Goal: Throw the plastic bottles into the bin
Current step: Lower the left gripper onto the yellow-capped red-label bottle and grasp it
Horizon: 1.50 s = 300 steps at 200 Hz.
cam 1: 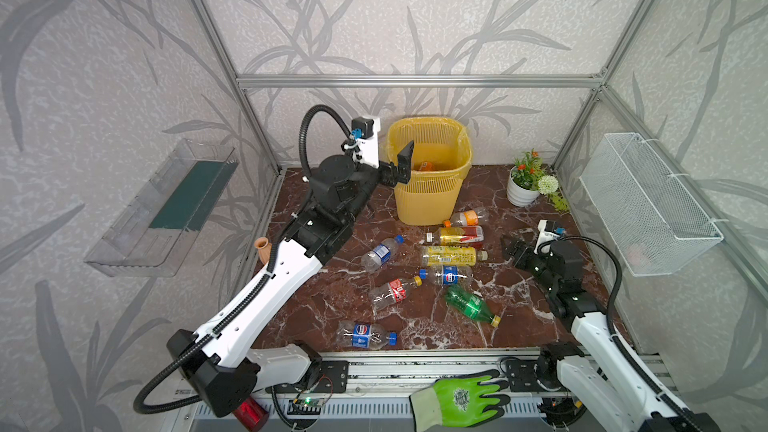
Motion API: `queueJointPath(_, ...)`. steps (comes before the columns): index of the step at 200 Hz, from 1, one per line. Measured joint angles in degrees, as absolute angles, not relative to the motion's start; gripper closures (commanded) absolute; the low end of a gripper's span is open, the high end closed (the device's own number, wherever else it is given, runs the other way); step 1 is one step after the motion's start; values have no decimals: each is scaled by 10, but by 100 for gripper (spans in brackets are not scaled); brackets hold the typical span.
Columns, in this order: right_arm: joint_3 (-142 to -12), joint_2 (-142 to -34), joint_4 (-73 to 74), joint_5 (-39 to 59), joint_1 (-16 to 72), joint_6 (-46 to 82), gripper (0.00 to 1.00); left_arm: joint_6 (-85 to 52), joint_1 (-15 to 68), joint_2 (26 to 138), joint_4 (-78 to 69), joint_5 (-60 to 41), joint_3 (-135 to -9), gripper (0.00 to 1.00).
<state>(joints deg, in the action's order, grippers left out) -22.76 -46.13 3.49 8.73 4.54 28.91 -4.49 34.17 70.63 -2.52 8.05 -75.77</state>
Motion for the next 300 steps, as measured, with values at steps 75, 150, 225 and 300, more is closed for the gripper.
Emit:
queueJointPath(75,-228,-495,41,117,46,316,10,-113,344,601,123,92,-536,5)
queueJointPath(150,-228,-510,61,117,47,335,10,-112,385,679,284,20,-512,13)
queueJointPath(225,-228,-513,63,116,47,338,10,-70,438,786,370,3,-518,17)
queueJointPath(300,-228,-514,66,114,47,339,10,-35,453,878,379,-6,-556,22)
